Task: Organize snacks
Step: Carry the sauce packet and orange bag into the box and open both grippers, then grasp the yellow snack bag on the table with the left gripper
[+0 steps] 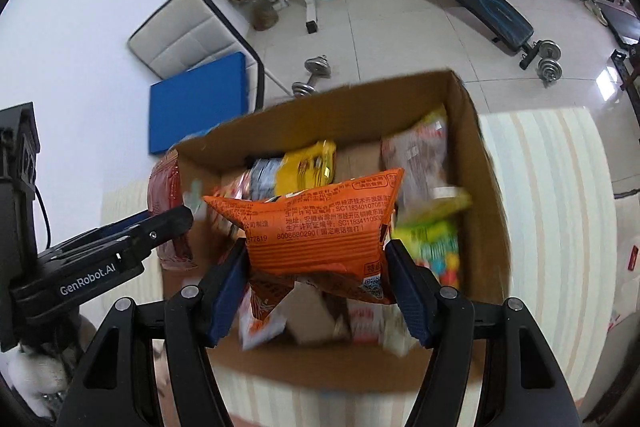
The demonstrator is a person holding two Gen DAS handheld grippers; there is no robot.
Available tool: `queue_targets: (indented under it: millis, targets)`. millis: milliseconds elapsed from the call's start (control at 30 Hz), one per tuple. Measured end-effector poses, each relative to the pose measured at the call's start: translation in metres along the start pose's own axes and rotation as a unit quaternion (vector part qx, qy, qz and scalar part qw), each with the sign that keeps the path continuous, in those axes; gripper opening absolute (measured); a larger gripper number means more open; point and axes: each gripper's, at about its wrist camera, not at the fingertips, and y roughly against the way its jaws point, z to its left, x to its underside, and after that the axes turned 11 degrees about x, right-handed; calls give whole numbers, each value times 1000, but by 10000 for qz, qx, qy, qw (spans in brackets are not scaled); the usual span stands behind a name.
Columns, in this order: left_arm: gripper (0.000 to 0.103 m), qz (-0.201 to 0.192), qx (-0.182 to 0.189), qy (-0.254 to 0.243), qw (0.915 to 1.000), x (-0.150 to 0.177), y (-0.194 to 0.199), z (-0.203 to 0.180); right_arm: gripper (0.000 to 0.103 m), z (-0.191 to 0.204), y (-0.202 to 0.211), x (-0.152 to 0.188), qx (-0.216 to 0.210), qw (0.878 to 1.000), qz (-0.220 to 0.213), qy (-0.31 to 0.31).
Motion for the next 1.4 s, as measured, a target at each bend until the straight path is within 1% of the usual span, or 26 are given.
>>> queue_targets:
  millis: [100,167,333,433,467,500,533,567,600,633,667,733,767,833,867,1000,1133,1200,1267,1333,1400]
  targets:
    - [55,221,-111,24,9997,-24,-21,11,70,3,-18,-23,155,9998,101,-4]
    - [55,315,-165,77,9993,-33,-33,19,70,4,-33,-34,248,9996,157,-20]
    - [56,520,-307,153,9981,-42,-54,33,71,7,-56,-45,351,9990,274,-18]
    - [56,598,-410,172,9972,-44,-61,38,75,10,-68,-49,391,9986,344,11]
    - [58,678,-432,231,9965,-43,-64,40,78,10,-71,-50,423,9984,375,9]
    - [64,750,-389,294,9960,-45,-67,44,88,11,-75,-51,467,9980,423,8]
    - [69,783,-335,351,9957,-46,-68,45,91,11,-77,-52,514,9977,440,9]
    - [76,781,-276,433,9956,-44,-67,48,92,11,-78,-52,548,9977,406,-3]
    - [79,740,-318,429,9958,-44,-65,48,92,10,-77,-52,583,9976,363,-13]
    - [79,653,-281,401,9967,-43,-62,48,92,10,-76,-53,629,9975,330,-14]
    - [83,631,-265,378,9969,-43,-60,47,92,10,-74,-53,667,9973,305,-2]
    - [84,603,-297,323,9972,-40,-56,44,92,10,-72,-52,660,9974,290,-2]
    - [86,550,-329,277,9976,-38,-52,42,92,10,-71,-51,655,9974,294,-24]
    - [94,432,-287,231,9984,-36,-46,40,92,10,-65,-48,681,9973,282,-42]
    - [96,361,-287,225,9987,-33,-41,39,92,11,-61,-45,675,9974,259,-18]
    - [96,172,-245,124,9995,-21,-21,34,92,16,-43,-30,674,9976,147,73]
    - [96,-165,-239,-40,9996,0,10,28,93,19,-24,-11,550,9984,42,118]
    - [96,-375,-322,-78,9987,20,30,30,93,21,-14,4,513,9985,-32,177]
    - [96,-512,-374,-6,9980,40,46,35,93,26,-4,22,470,9986,-94,238]
    - [96,-590,-366,116,9975,60,56,44,93,29,5,42,387,9988,-149,275]
    - [96,-604,-433,261,9969,87,64,58,93,31,8,59,292,9990,-156,302]
